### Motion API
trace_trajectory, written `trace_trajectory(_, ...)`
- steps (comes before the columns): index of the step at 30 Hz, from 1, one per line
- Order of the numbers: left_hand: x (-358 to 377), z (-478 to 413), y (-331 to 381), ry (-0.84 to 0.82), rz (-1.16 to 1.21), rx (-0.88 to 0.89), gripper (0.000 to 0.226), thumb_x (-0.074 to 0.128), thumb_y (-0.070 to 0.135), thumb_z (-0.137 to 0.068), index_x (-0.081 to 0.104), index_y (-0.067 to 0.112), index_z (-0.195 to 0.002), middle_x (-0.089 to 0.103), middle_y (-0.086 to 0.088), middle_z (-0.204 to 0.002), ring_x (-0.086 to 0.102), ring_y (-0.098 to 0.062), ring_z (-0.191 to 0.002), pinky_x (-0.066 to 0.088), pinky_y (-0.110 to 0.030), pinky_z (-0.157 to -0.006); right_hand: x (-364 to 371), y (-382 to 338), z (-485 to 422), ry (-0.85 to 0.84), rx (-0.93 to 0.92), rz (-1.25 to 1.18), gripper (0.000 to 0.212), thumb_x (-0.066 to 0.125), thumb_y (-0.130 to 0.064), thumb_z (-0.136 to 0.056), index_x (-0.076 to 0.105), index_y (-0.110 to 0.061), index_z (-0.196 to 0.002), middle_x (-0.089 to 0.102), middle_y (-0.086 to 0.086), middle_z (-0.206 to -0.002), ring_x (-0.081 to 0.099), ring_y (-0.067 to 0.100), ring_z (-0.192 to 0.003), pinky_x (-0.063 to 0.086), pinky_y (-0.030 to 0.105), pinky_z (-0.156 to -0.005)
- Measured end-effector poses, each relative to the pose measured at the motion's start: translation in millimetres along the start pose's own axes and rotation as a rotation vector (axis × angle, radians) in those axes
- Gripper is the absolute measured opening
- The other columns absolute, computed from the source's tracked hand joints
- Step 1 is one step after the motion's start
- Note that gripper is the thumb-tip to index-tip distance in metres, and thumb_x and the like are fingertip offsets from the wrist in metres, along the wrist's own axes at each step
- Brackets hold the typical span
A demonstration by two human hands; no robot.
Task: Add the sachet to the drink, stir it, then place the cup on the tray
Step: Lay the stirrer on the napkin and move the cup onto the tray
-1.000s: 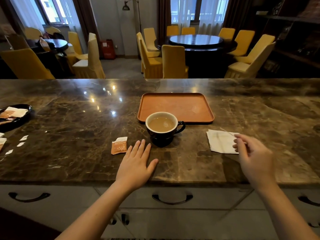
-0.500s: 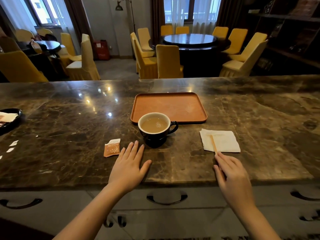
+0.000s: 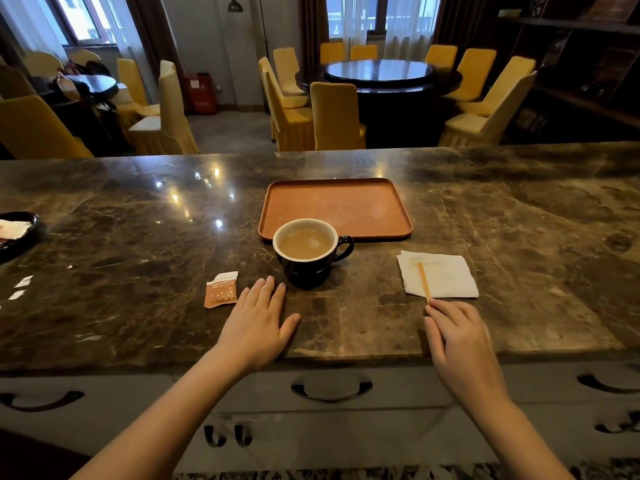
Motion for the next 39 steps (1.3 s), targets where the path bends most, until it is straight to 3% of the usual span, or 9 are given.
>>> trace_trajectory(3, -6.6, -5.5, 4.1, 0.038, -0.025, 0.023, 0.064, 0.029, 0.049, -0.093, 0.020, 0.008, -0.141, 0.020, -0.017, -0.151, 0.013, -0.027, -0.138, 0.008, -0.035, -0.112, -6.8, -3.3, -13.7, -0.011, -0.027, 0.043, 0.011, 0.061, -0.011, -0.083, 0.069, -0.005, -0.087, 0.070, 0.011, -0.089, 0.059, 0.028, -0.090, 0.047, 0.041, -0.074)
trace_trajectory(6, -5.6, -4.2, 6.6, 0.119, 0.053, 0.005, 0.063, 0.034, 0.050, -0.091, 0.030, 0.007, -0.137, 0.026, -0.016, -0.148, 0.017, -0.026, -0.136, 0.012, -0.035, -0.111, -12.3, -8.3, -32.0, -0.014, -0.037, 0.067, 0.014, 0.058, -0.017, -0.085, 0.065, -0.006, -0.089, 0.068, 0.011, -0.087, 0.056, 0.026, -0.087, 0.047, 0.039, -0.072)
trace_trajectory(10, 3.6, -5.2, 3.6, 0.103, 0.106, -0.026, 0.079, 0.018, 0.067, -0.084, 0.017, 0.014, -0.143, 0.006, -0.010, -0.155, -0.004, -0.019, -0.141, -0.004, -0.034, -0.112, -8.5, -22.6, -65.7, -0.029, -0.090, -0.093, 0.030, 0.054, -0.024, -0.088, 0.058, -0.010, -0.114, 0.065, 0.010, -0.111, 0.054, 0.026, -0.105, 0.038, 0.030, -0.089)
trace_trajectory(13, 8.1, -8.5, 1.0, 0.062, 0.064, -0.013, 0.085, 0.003, 0.072, -0.078, 0.003, 0.018, -0.144, -0.002, -0.006, -0.155, -0.011, -0.014, -0.139, -0.011, -0.032, -0.110, 14.4, -37.7, -99.4, -0.237, -0.117, -0.201, 0.046, 0.051, -0.032, -0.089, 0.043, -0.016, -0.132, 0.055, 0.008, -0.130, 0.046, 0.023, -0.119, 0.035, 0.030, -0.095)
trace_trajectory(16, 10.5, -9.6, -0.6, 0.054, 0.046, -0.015, 0.088, -0.003, 0.074, -0.075, 0.001, 0.019, -0.143, -0.003, -0.005, -0.154, -0.012, -0.014, -0.138, -0.011, -0.032, -0.110, 40.2, -54.7, -127.8, -0.442, -0.175, -0.207, 0.053, 0.051, -0.033, -0.090, 0.034, -0.016, -0.137, 0.045, 0.007, -0.140, 0.041, 0.022, -0.126, 0.033, 0.033, -0.102)
trace_trajectory(23, 10.1, -9.3, -0.3, 0.044, 0.044, -0.020, 0.084, 0.001, 0.072, -0.077, 0.001, 0.020, -0.143, -0.004, -0.004, -0.154, -0.014, -0.011, -0.137, -0.013, -0.031, -0.109, 63.4, -60.7, -161.6, -0.633, -0.180, -0.349, 0.023, 0.050, -0.026, -0.091, 0.055, -0.015, -0.111, 0.063, 0.009, -0.111, 0.059, 0.016, -0.089, 0.050, 0.030, -0.078)
trace_trajectory(30, 10.2, -8.6, 0.4, 0.058, 0.044, -0.024, 0.083, 0.001, 0.072, -0.078, 0.001, 0.020, -0.143, -0.005, -0.004, -0.154, -0.016, -0.010, -0.135, -0.012, -0.031, -0.110, 67.6, -63.1, -168.8, -0.785, -0.237, -0.399, 0.019, 0.047, -0.026, -0.092, 0.058, -0.019, -0.107, 0.062, -0.003, -0.099, 0.058, 0.016, -0.092, 0.044, 0.021, -0.073)
trace_trajectory(34, 9.9, -8.4, -0.3, 0.057, 0.046, -0.021, 0.082, 0.002, 0.072, -0.078, 0.000, 0.021, -0.143, -0.006, -0.002, -0.153, -0.018, -0.009, -0.133, -0.013, -0.030, -0.109, 68.5, -60.6, -168.4, -0.789, -0.176, -0.538, 0.023, 0.050, -0.023, -0.091, 0.062, -0.013, -0.108, 0.065, 0.005, -0.100, 0.062, 0.017, -0.092, 0.052, 0.028, -0.081)
trace_trajectory(39, 9.0, -7.9, 0.4, 0.059, 0.053, -0.019, 0.080, 0.006, 0.071, -0.081, 0.001, 0.021, -0.143, -0.005, -0.003, -0.154, -0.017, -0.008, -0.134, -0.012, -0.030, -0.109, 73.4, -56.4, -164.3, -0.754, -0.070, -0.712, 0.023, 0.054, -0.020, -0.089, 0.063, -0.009, -0.108, 0.068, 0.008, -0.102, 0.066, 0.015, -0.090, 0.056, 0.023, -0.075)
Point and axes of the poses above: each hand's wrist, its own z-axis away from the middle knuckle, its own x-axis out of the palm, y = z × x, the point moved 4 cm from there along -z, towards the middle knuckle
